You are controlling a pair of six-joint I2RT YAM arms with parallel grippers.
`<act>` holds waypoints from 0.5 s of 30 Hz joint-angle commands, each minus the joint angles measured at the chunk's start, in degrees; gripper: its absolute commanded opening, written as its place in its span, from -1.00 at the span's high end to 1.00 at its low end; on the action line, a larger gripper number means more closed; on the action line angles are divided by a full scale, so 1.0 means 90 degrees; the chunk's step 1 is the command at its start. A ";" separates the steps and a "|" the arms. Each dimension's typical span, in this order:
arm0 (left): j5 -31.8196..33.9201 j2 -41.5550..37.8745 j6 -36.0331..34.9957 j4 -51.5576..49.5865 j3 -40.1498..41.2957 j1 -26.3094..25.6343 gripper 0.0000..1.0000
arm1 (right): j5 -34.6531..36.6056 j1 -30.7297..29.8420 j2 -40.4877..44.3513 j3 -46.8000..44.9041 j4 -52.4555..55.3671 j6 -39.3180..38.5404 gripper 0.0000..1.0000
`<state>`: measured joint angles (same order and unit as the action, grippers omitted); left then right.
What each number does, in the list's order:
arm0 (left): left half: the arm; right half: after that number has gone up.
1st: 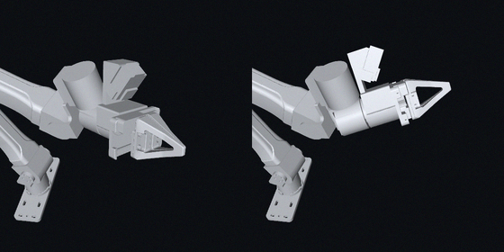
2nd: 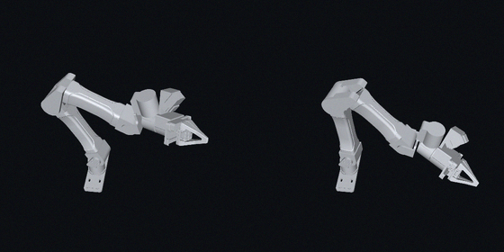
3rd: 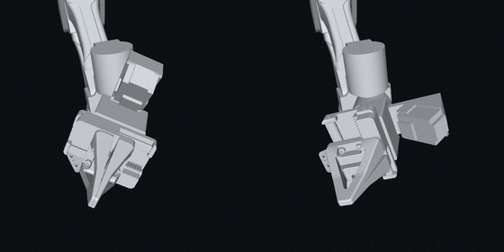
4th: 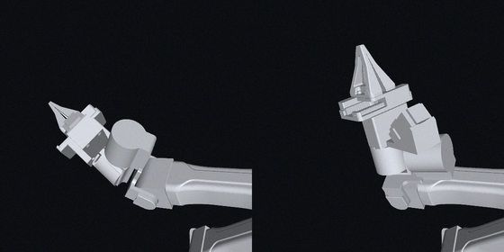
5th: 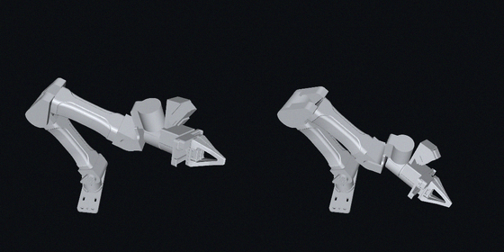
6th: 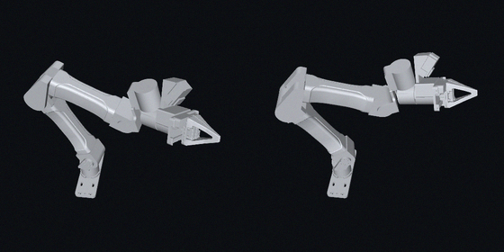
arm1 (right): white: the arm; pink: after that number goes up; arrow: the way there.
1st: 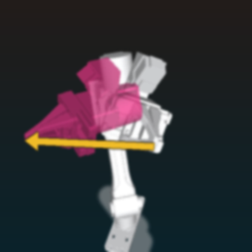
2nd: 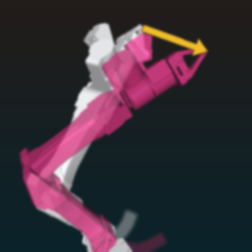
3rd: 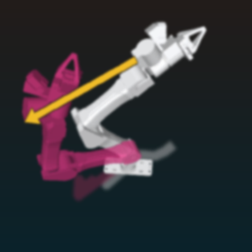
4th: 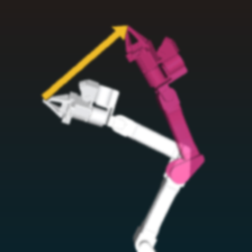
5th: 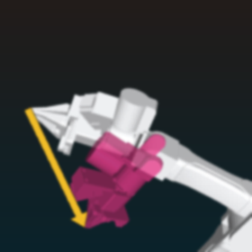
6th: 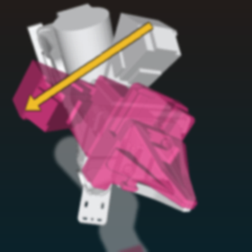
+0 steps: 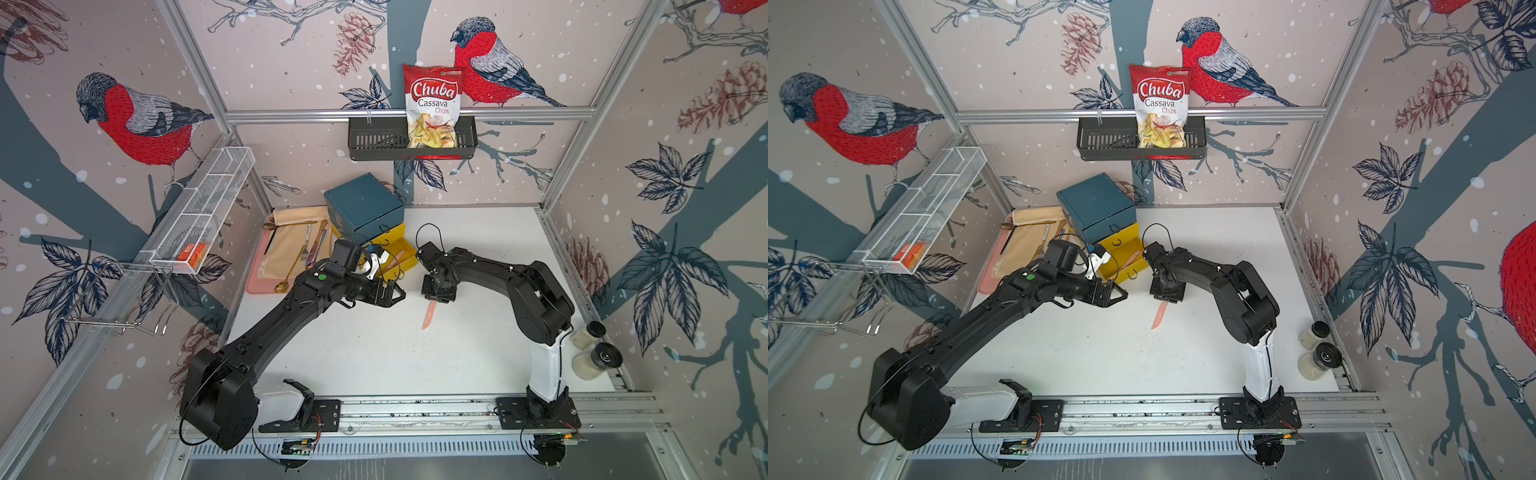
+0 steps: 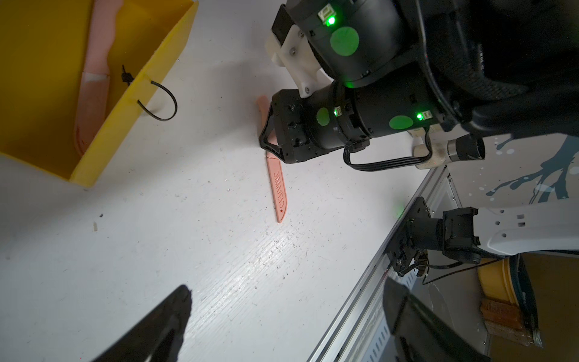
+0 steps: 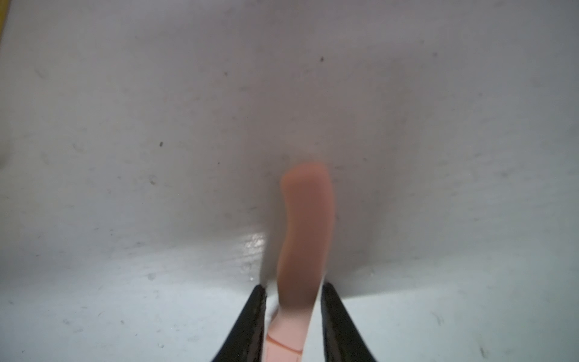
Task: Place the fruit knives into the drawer by color
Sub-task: Pick up the fruit knife from the center of the board.
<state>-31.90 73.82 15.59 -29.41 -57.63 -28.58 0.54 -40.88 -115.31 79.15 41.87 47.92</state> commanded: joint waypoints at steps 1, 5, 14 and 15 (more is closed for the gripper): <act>0.0004 -0.0064 0.0219 0.0361 0.0126 -0.0078 -0.94 | -0.0292 -0.0073 -0.0135 -0.0250 0.0248 0.0166 0.45; 0.0053 -0.0093 0.0269 0.0348 0.0129 -0.0106 -0.94 | -0.0459 -0.0062 -0.0153 -0.0442 0.0066 0.0232 0.66; 0.0148 -0.0073 0.0333 0.0354 0.0091 -0.0128 -0.94 | -0.0494 0.0001 -0.0158 -0.0398 0.0072 0.0144 1.00; 0.0161 -0.0057 0.0340 0.0357 0.0085 -0.0141 -0.94 | -0.0490 0.0017 -0.0141 -0.0384 0.0075 0.0132 1.00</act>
<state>-31.22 73.17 18.17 -27.62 -56.49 -29.61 -0.73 -40.77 -114.69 76.84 38.87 49.43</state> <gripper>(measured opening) 0.971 0.123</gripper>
